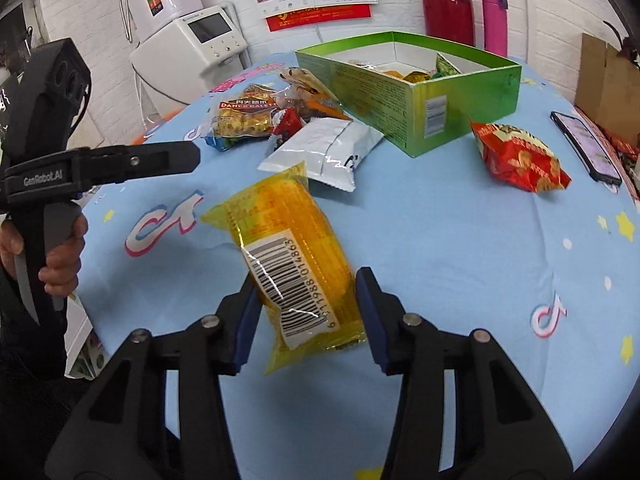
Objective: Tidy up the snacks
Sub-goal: 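Grasp the yellow barcode bread with the right tool while the left grasps the white pouch, then carry both held snacks into the green box and open both tools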
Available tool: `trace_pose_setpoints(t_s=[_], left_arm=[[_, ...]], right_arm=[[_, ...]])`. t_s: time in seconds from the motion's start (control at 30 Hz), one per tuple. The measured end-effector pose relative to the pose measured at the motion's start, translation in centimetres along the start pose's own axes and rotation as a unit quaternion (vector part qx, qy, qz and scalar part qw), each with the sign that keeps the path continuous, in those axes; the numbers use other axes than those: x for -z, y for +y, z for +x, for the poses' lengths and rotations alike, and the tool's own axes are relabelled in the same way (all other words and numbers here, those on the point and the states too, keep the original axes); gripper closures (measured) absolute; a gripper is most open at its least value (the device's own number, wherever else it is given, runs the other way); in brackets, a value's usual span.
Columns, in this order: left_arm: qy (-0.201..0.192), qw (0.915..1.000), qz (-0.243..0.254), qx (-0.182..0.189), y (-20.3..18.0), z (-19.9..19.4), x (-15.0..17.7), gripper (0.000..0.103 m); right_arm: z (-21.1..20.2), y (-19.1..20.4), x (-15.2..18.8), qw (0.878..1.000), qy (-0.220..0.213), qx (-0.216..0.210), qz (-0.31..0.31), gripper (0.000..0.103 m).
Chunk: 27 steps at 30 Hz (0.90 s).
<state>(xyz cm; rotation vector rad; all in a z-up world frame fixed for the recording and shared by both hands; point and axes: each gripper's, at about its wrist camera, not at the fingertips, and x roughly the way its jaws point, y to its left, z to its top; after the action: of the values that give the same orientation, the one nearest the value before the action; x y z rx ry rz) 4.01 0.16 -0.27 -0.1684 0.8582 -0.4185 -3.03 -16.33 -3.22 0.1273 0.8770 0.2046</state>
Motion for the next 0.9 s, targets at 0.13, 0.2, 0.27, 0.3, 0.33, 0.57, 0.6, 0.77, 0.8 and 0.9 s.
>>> trace_pose_setpoints(t_s=[0.13,0.2,0.27,0.3,0.33,0.57,0.6,0.77,0.8,0.9], left_arm=[[0.004,0.9998,0.008,0.018,-1.3,1.8,-1.5,0.015],[0.013,0.9995,0.016,0.022,-2.0,3.3,-2.4,0.015],[0.021,0.9994,0.025,0.010,-2.3,4.7,-3.2,0.015],[0.024,0.9993,0.027,0.007,-2.4,5.2,-3.6,0.015],[0.028,0.9992,0.026,0.005,-2.5,5.8,-3.9,0.015],[0.056,0.9981,0.025,0.001,-3.0,9.2,-4.5,0.015],[0.061,0.9977,0.029,-0.003,-3.2,9.7,-4.4,0.015],[0.071,0.9966,0.031,-0.027,-2.8,11.2,-4.3,0.017],[0.072,0.9964,0.032,-0.030,-2.7,11.2,-4.2,0.020],[0.074,0.9959,0.037,-0.037,-2.4,10.9,-4.2,0.044]], right_arm=[[0.3,-0.4,0.1,1.000,0.008,0.010,0.013,0.044],[0.7,-0.1,-0.1,1.000,0.009,0.016,0.001,0.041],[1.0,0.7,-0.6,0.999,0.005,0.023,-0.028,0.031],[1.2,1.1,-0.8,0.999,0.001,0.025,-0.043,0.029],[1.4,1.4,-1.1,0.998,-0.001,0.028,-0.056,0.029],[1.7,0.0,-0.3,0.998,0.023,0.028,-0.044,0.055],[1.4,-0.5,-0.2,0.999,0.023,0.033,-0.035,0.055],[0.9,-1.2,0.3,0.999,0.021,0.030,-0.014,0.054],[0.9,-1.1,0.2,0.999,0.021,0.031,-0.016,0.054],[1.2,-0.9,0.1,0.999,0.017,0.029,-0.018,0.053]])
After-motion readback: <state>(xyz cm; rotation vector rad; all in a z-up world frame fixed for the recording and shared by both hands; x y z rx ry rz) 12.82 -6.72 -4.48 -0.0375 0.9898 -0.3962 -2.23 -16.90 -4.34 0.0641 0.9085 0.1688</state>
